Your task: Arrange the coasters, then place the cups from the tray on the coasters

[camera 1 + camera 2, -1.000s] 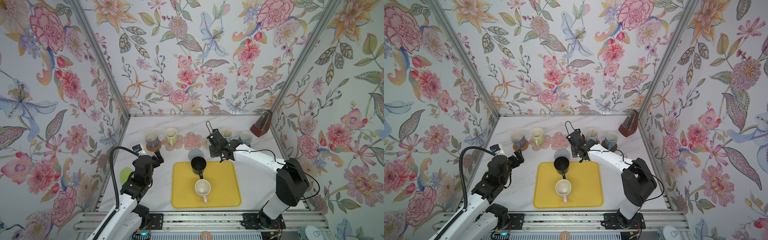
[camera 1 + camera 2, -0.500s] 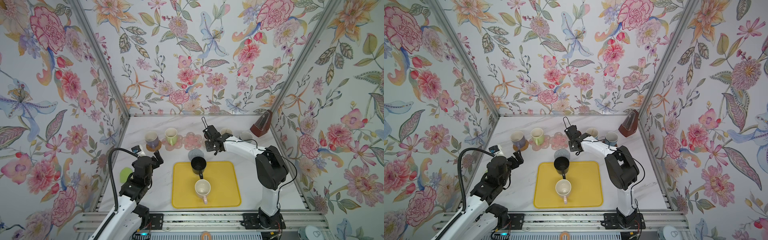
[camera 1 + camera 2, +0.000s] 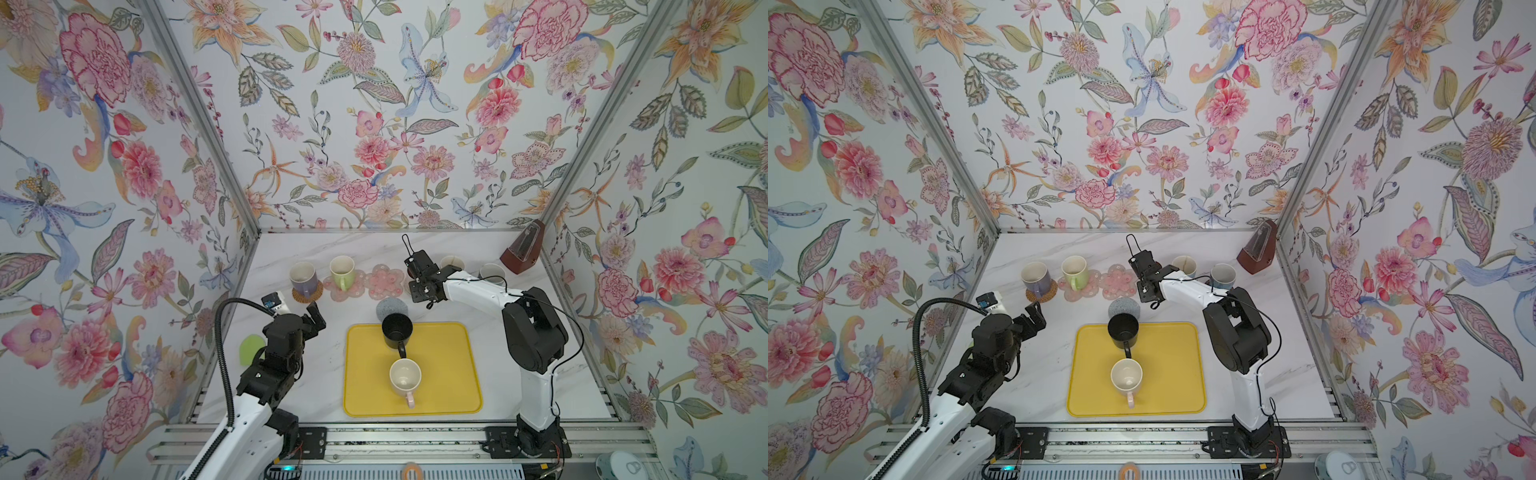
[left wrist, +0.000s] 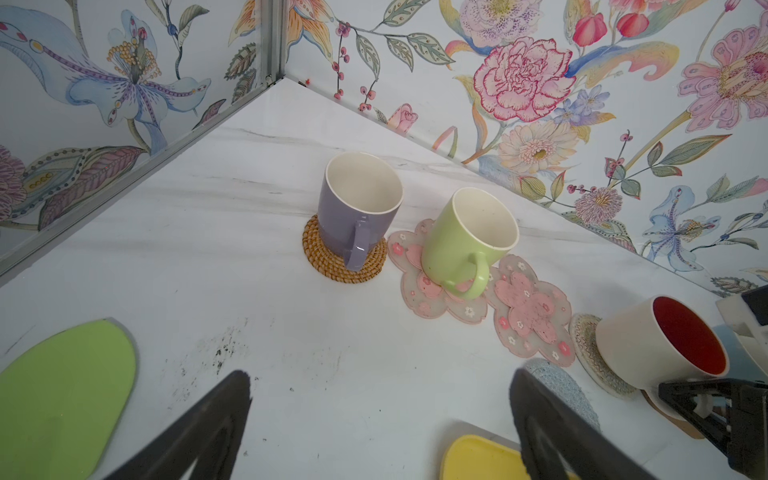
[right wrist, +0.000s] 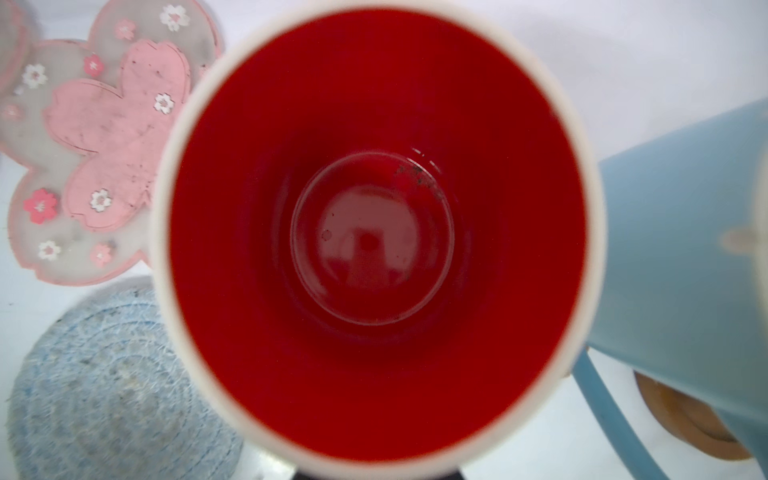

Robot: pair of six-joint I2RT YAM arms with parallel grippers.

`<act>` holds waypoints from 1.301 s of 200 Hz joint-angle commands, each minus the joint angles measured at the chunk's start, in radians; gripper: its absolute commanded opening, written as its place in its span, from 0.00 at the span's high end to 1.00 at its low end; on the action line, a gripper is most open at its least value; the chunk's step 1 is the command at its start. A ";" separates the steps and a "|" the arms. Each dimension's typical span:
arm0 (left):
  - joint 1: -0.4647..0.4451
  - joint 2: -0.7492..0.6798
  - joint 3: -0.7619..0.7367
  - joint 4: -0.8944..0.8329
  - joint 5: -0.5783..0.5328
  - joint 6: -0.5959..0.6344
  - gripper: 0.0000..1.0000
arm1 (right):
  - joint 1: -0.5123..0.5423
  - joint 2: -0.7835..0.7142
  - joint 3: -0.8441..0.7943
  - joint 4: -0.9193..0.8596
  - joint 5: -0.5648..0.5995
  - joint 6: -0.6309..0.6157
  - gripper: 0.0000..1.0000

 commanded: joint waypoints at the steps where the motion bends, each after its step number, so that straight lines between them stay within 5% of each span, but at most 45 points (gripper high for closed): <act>1: 0.010 -0.015 -0.014 -0.021 0.005 -0.013 0.01 | -0.006 0.002 0.052 0.051 0.014 -0.008 1.00; 185: 0.010 -0.018 -0.013 -0.033 0.005 -0.019 0.01 | -0.019 0.031 0.018 0.080 -0.003 0.022 0.96; 260: 0.010 -0.016 -0.015 -0.036 0.001 -0.022 0.01 | -0.019 -0.012 -0.012 0.098 -0.025 0.042 0.76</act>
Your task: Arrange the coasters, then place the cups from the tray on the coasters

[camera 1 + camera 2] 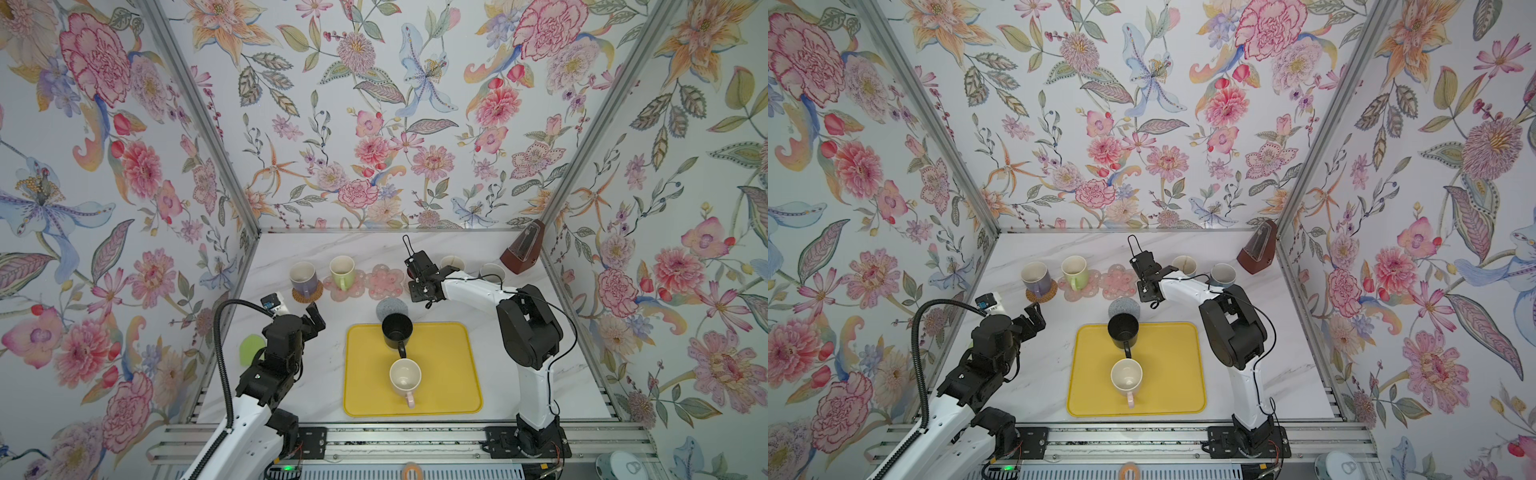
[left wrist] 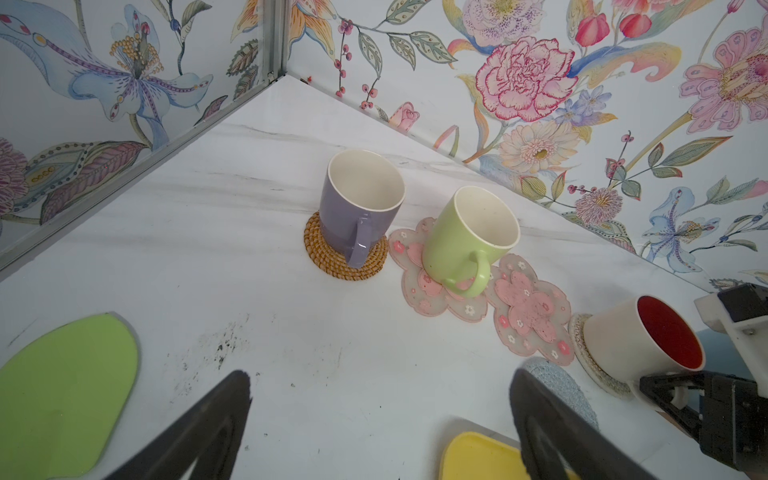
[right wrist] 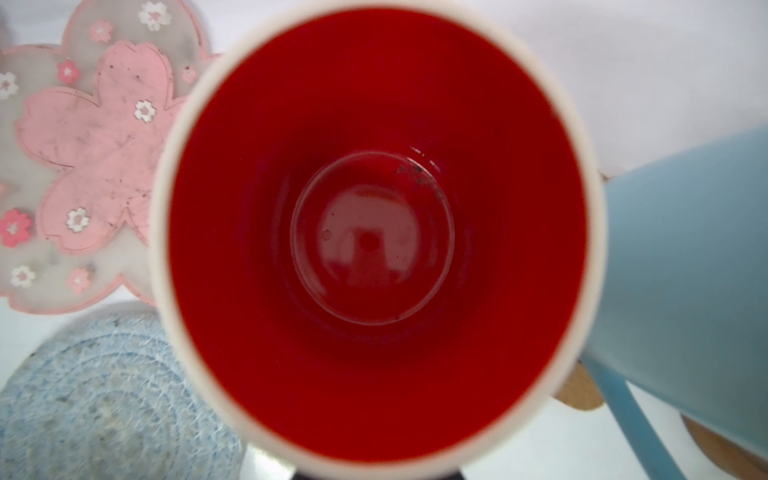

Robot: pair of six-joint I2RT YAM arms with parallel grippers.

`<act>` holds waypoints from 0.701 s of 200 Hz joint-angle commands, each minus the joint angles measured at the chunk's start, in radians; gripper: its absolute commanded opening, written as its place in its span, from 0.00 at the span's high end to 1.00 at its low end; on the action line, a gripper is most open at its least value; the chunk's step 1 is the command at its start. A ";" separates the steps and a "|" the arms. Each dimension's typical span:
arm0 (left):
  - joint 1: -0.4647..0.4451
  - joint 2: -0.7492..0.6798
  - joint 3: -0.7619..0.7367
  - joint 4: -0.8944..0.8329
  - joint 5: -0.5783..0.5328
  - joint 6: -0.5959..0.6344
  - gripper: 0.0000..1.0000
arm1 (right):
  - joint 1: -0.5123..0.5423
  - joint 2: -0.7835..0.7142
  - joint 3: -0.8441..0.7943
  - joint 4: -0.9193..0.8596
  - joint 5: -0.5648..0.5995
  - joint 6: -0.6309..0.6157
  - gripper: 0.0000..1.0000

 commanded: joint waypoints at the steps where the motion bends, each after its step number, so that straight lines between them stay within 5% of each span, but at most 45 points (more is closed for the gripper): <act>1: 0.010 -0.005 -0.013 -0.020 0.000 -0.011 0.01 | -0.006 -0.047 -0.014 0.053 0.001 0.020 0.76; 76: 0.010 -0.010 -0.010 -0.030 0.003 -0.015 0.01 | -0.008 -0.144 -0.060 0.059 -0.014 0.046 0.49; 140: 0.010 0.005 -0.012 -0.022 0.020 -0.031 0.01 | -0.012 -0.486 -0.282 0.096 0.017 0.077 0.10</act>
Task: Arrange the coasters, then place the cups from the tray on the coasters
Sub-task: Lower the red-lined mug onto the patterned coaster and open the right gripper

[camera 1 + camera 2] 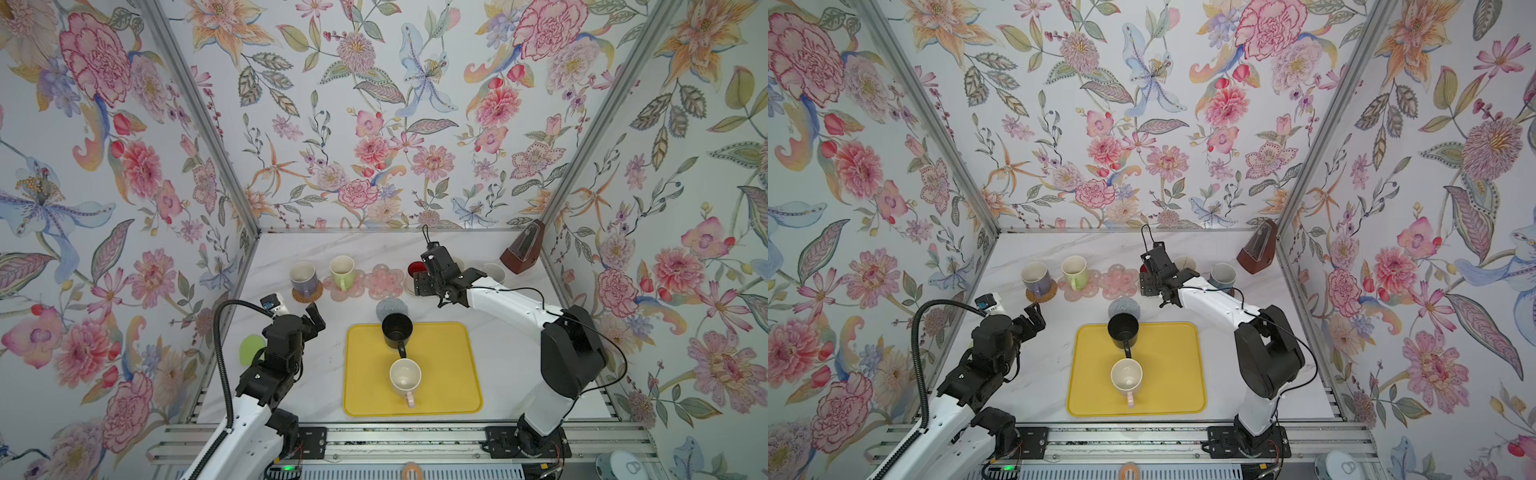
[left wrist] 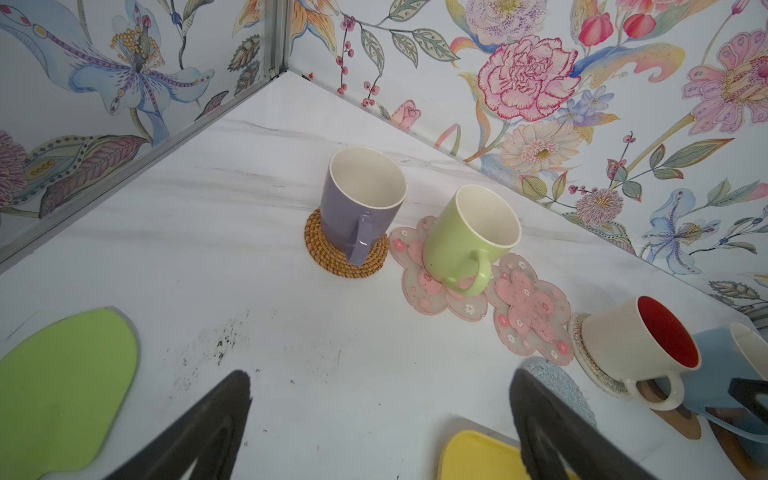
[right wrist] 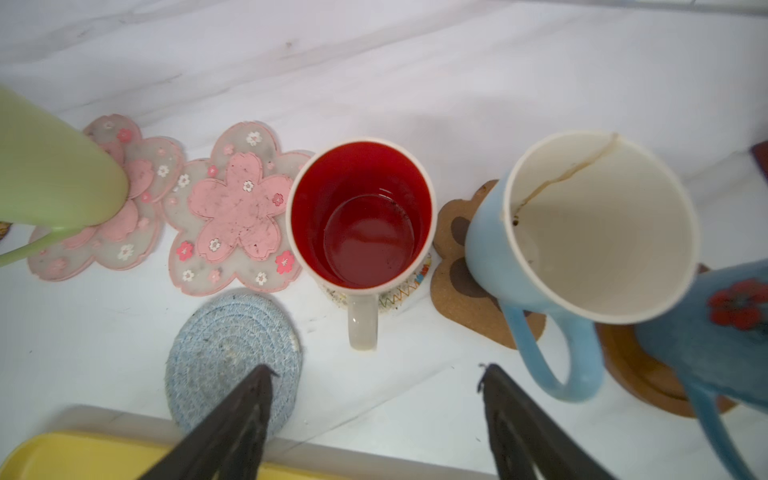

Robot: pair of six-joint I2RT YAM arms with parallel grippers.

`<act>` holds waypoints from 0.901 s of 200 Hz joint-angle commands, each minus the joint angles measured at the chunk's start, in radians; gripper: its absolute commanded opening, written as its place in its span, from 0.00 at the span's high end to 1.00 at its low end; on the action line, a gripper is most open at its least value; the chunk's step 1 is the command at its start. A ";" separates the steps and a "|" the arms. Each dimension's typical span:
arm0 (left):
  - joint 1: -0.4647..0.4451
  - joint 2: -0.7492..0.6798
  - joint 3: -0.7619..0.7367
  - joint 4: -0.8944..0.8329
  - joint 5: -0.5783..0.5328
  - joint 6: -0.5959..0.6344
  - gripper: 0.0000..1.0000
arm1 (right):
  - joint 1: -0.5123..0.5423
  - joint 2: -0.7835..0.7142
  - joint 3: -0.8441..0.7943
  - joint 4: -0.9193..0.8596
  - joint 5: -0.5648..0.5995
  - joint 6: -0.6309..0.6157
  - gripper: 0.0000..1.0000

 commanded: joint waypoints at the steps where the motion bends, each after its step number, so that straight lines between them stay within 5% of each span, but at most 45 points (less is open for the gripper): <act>1: 0.010 0.005 -0.011 -0.017 0.019 -0.016 0.01 | -0.012 -0.136 -0.089 0.025 0.028 0.024 0.09; 29: 0.010 0.027 -0.013 -0.002 0.032 -0.020 0.01 | -0.014 -0.316 -0.229 0.075 0.033 0.043 0.01; 73: 0.010 0.074 -0.009 0.021 0.068 -0.032 0.01 | -0.020 -0.493 -0.373 0.124 0.070 0.063 0.01; 180: -0.006 0.139 0.030 -0.013 0.318 -0.130 0.05 | -0.041 -0.517 -0.441 0.133 0.065 0.088 0.01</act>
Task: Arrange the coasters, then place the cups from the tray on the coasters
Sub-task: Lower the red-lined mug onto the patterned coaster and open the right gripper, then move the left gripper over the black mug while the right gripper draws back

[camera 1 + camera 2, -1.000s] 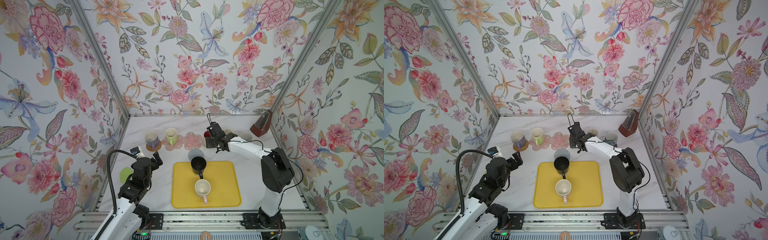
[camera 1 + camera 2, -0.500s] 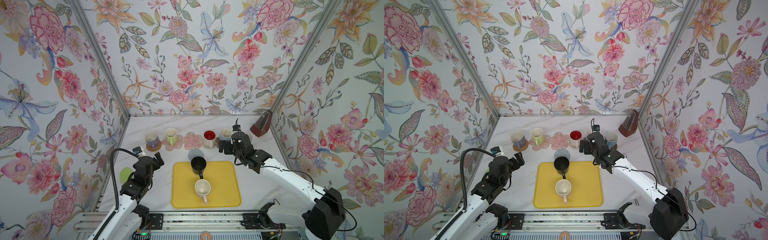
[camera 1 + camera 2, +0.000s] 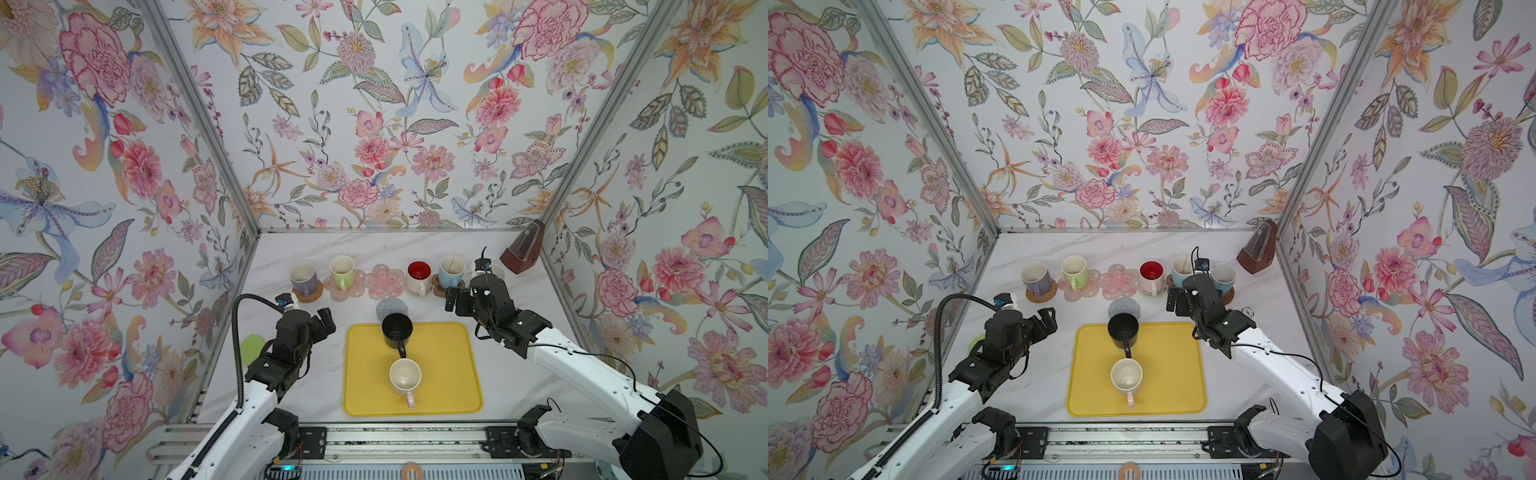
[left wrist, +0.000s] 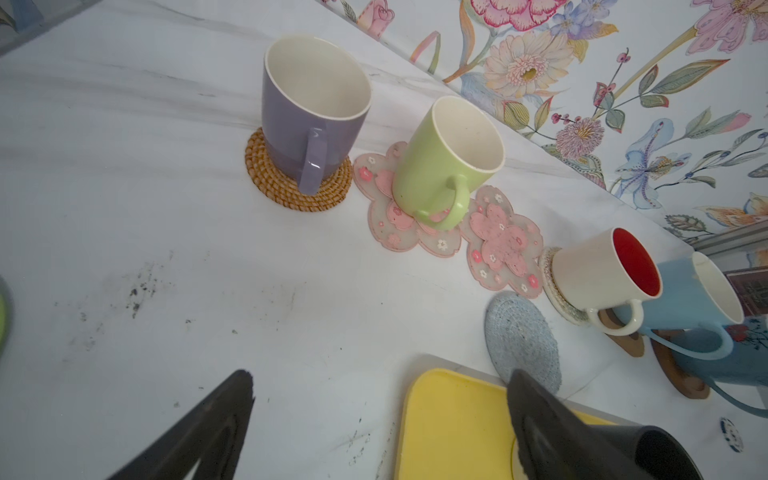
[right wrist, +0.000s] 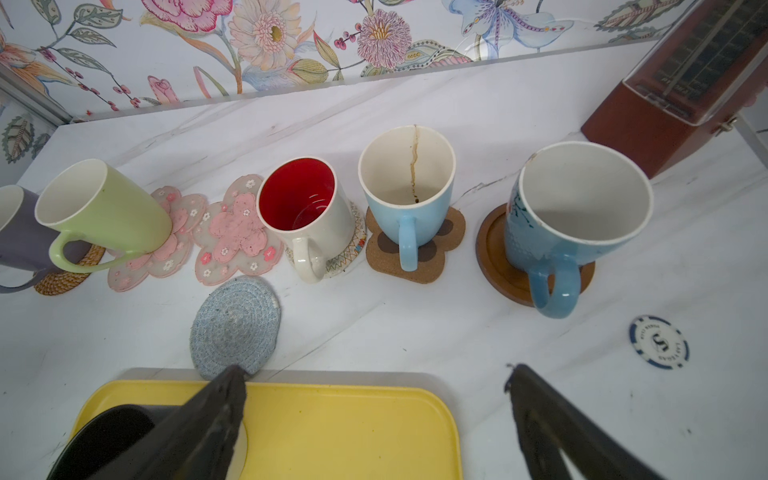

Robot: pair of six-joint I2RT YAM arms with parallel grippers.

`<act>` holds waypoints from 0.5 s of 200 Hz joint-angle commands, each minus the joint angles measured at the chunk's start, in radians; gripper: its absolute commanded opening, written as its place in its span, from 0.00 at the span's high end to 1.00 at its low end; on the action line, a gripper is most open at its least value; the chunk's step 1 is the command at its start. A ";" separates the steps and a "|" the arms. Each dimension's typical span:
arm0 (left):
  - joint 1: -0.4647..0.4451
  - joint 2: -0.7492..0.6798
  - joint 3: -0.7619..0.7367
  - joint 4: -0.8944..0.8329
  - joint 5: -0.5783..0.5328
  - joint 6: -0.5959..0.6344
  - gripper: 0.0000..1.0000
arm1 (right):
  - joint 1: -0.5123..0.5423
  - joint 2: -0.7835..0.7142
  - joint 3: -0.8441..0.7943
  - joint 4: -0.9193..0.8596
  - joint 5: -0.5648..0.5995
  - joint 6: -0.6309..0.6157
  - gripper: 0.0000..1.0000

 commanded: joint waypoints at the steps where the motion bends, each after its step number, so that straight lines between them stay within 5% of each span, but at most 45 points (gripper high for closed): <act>1: -0.008 0.007 0.031 -0.021 0.099 -0.051 0.05 | -0.008 0.005 -0.013 0.024 0.008 0.016 0.01; 100: -0.422 0.121 0.190 -0.194 -0.015 -0.193 0.10 | -0.011 0.008 -0.037 0.040 -0.010 0.030 0.01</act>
